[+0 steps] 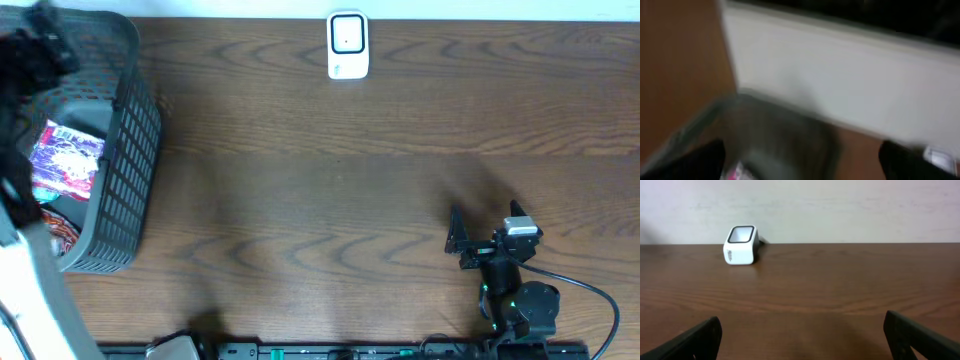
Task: Scan the item barcode
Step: 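Reach the left gripper into the basket and grasp the purple package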
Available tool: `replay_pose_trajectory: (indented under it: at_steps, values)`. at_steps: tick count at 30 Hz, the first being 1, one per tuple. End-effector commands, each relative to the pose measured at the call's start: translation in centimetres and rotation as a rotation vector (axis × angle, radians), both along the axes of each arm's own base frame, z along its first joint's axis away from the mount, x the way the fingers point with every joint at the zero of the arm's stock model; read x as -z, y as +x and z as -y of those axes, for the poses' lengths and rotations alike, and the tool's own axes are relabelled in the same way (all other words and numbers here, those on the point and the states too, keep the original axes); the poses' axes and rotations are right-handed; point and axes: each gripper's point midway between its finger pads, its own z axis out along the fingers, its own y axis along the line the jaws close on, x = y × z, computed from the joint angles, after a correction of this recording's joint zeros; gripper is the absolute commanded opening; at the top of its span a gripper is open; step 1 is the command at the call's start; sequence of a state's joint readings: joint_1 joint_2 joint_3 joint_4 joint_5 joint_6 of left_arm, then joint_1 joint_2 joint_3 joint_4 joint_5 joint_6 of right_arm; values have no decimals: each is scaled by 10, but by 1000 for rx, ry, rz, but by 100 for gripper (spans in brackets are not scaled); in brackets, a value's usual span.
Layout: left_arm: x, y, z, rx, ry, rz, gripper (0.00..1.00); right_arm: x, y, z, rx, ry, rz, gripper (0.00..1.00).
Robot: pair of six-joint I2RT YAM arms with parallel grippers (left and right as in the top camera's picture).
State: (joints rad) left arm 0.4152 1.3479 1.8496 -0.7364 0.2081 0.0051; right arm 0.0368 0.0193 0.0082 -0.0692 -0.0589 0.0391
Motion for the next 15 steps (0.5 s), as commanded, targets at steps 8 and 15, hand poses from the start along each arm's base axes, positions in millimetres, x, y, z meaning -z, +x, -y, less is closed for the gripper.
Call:
replay_pose_trajectory:
  at_steps: [8, 15]
  values:
    - [116, -11, -118, -481, -352, -276, 98, 1, 0, 3, 10, -14, 0, 99]
    - [234, -35, -134, -690, -469, -669, 98, 1, 0, 3, 10, -14, 0, 99]
